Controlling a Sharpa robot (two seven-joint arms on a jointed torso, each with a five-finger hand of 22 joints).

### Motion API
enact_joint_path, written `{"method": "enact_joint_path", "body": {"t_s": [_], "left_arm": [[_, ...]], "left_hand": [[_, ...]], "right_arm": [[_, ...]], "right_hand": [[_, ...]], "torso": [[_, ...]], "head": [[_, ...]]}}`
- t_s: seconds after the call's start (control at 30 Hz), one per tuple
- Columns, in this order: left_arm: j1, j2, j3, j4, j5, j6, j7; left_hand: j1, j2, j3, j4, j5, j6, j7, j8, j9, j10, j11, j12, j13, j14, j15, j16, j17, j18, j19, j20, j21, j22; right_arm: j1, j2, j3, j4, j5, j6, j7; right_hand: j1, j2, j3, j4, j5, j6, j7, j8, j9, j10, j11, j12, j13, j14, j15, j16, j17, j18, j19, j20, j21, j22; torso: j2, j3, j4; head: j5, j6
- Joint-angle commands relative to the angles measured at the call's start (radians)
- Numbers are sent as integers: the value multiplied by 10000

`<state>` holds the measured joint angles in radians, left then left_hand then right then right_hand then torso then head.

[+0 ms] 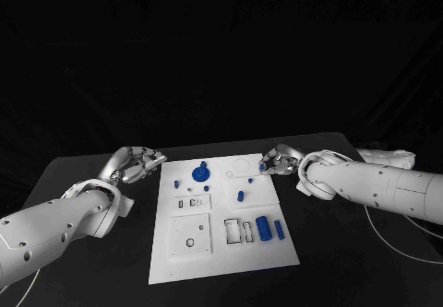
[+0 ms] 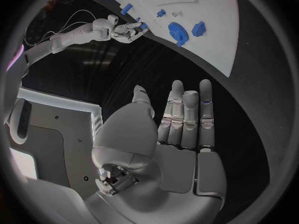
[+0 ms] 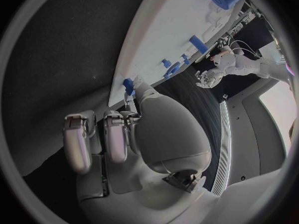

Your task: Assemble the parts on the task board

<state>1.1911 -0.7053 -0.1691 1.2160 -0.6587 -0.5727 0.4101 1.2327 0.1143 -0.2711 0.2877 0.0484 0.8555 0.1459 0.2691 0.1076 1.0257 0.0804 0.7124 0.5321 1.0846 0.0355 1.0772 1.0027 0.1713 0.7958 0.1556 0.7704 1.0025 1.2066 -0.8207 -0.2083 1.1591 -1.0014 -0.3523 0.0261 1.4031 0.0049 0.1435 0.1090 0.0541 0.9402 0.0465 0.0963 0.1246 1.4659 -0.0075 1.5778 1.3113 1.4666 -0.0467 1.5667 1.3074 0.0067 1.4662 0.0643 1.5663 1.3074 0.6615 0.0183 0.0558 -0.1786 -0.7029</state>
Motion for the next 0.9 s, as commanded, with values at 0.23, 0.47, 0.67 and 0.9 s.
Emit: {"method": "enact_joint_path", "body": {"t_s": [0.23, 0.47, 0.67, 0.9], "left_arm": [[4, 1, 7, 28, -28, 112, 120], [5, 6, 7, 46, -28, 112, 124], [5, 37, 7, 34, -28, 135, 122], [5, 34, 7, 36, -28, 124, 115]], "left_hand": [[32, 37, -62, 15, 42, 31, -1, -51, 12, 53, 2, -42, -17, 28, 1, -30, -8, 74, 65, 22, -66, -10], [32, 37, -62, 15, 42, 31, -1, -51, 12, 53, 2, -42, -17, 28, 1, -30, -8, 74, 65, 22, -66, -10], [32, 37, -62, 15, 42, 31, -1, -51, 12, 53, 2, -42, -17, 28, 1, -30, -8, 74, 65, 22, -66, -10], [32, 37, -62, 15, 42, 31, -1, -51, 12, 53, 2, -42, -17, 28, 1, -30, -8, 74, 65, 22, -66, -10]], "right_arm": [[-12, -8, 0, -16, -136, -28, -104], [-16, -4, 0, -32, -139, -28, -118], [-17, 12, 0, -42, -140, 8, -138], [-17, 30, 0, -56, -152, 28, -148]], "right_hand": [[50, 46, -33, 47, -16, 130, 3, 27, -8, 1049, -76, -70, 2595, 1042, -71, 41, 2634, -67, 1046, -44, 45, 2634], [52, 48, -33, 48, -16, 134, 4, 28, -9, 1049, -76, -70, 2595, 1042, -71, 41, 2634, -67, 1046, -44, 45, 2634], [64, 58, -33, 48, -17, 160, 9, 31, -10, 1049, -74, -70, 2595, 1042, -71, 41, 2634, -67, 1046, -45, 45, 2634], [67, 64, -34, 51, -17, 177, 8, 34, -10, 1049, -73, -70, 2595, 1042, -71, 41, 2634, -67, 1046, -45, 45, 2634]], "torso": [[1, 4, -5], [-4, 10, -24], [2, 9, 1], [-5, -2, 13]], "head": [[75, -38], [106, -36], [107, -58], [91, -70]]}}
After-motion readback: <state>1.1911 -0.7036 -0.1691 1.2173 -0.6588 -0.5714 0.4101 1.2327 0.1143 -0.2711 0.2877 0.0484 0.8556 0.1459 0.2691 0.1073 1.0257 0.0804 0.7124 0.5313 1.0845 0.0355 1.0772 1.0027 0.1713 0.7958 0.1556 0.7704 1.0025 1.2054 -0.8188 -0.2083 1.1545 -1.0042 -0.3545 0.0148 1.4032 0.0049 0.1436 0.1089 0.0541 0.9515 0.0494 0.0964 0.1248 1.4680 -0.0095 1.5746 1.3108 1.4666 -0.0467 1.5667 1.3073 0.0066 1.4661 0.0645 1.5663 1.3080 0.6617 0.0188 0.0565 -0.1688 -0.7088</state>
